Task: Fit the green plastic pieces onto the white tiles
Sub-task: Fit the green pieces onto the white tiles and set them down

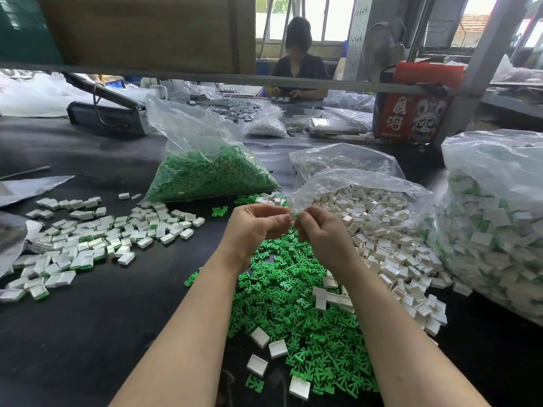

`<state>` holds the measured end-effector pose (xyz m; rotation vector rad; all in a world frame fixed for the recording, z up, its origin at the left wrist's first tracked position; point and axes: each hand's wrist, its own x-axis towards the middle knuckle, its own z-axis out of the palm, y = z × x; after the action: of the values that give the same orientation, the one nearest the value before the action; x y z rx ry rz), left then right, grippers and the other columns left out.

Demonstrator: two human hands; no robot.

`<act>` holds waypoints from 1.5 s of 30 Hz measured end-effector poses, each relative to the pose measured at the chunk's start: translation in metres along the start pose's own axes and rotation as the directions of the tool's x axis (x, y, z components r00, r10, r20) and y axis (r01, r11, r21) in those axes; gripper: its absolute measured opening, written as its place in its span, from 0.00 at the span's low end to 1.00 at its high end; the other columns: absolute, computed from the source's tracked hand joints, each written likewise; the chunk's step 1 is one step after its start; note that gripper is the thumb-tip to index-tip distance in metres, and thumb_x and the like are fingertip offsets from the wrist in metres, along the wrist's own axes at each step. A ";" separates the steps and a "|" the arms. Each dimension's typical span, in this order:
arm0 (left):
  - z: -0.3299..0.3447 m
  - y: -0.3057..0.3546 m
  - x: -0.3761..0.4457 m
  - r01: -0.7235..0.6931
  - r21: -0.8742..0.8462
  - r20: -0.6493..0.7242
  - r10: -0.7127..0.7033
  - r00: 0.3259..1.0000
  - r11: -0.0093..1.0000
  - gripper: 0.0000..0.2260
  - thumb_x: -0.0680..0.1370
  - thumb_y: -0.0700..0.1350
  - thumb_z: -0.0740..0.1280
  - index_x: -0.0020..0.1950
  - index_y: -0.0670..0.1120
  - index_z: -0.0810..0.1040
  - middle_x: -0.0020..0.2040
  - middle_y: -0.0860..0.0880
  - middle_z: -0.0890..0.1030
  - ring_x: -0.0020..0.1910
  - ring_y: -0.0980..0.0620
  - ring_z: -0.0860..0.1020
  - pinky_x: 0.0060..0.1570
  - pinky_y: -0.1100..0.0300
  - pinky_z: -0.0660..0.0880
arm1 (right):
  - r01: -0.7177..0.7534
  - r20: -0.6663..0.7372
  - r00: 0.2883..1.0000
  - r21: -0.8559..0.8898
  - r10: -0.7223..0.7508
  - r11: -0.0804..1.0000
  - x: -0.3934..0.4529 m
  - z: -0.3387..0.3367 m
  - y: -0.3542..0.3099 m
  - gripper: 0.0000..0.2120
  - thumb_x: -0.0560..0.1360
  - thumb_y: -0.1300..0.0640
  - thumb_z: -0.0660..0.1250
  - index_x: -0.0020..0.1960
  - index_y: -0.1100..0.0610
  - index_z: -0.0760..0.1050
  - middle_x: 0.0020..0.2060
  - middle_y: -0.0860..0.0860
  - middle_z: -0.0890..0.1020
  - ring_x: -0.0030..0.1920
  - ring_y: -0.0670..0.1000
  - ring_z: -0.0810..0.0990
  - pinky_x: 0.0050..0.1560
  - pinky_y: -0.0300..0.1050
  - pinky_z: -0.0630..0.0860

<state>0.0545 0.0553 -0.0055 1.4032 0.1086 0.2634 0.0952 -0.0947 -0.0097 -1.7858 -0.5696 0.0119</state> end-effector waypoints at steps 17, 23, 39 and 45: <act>0.013 -0.001 -0.009 -0.029 0.326 0.240 -0.053 0.969 0.945 0.14 0.85 0.42 0.54 0.40 0.43 0.68 0.27 0.56 0.69 0.24 0.61 0.66 0.27 0.70 0.64 | -0.003 0.016 1.000 -0.154 0.006 0.988 0.000 0.004 0.003 0.15 0.82 0.61 0.57 0.36 0.55 0.68 0.29 0.49 0.70 0.31 0.49 0.66 0.37 0.51 0.64; 0.012 0.002 -0.012 -0.033 0.311 0.289 -0.061 0.955 0.950 0.15 0.85 0.42 0.53 0.38 0.45 0.66 0.26 0.56 0.66 0.24 0.61 0.63 0.27 0.71 0.63 | -0.016 0.032 0.999 -0.086 0.019 0.996 -0.001 0.004 0.001 0.17 0.83 0.60 0.56 0.35 0.54 0.67 0.30 0.49 0.69 0.33 0.49 0.65 0.39 0.50 0.63; 0.036 -0.012 -0.011 -0.054 0.192 0.181 0.019 0.983 0.980 0.15 0.85 0.40 0.52 0.42 0.44 0.72 0.33 0.51 0.71 0.27 0.62 0.69 0.29 0.71 0.67 | -0.044 -0.176 0.984 -0.168 0.014 0.985 -0.003 0.012 0.002 0.15 0.83 0.57 0.56 0.38 0.56 0.72 0.33 0.52 0.76 0.35 0.51 0.73 0.39 0.51 0.70; 0.036 -0.017 -0.005 -0.065 0.227 0.173 0.025 0.985 0.972 0.16 0.85 0.40 0.52 0.44 0.44 0.77 0.39 0.47 0.79 0.38 0.55 0.77 0.41 0.62 0.73 | 0.021 -0.140 0.987 -0.392 -0.082 0.920 -0.005 0.015 0.007 0.13 0.82 0.56 0.55 0.37 0.50 0.64 0.31 0.50 0.74 0.32 0.49 0.72 0.33 0.46 0.62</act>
<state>0.0600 0.0172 -0.0164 1.6563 -0.0345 0.1718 0.0887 -0.0846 -0.0219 -2.1353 -0.5331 -0.2934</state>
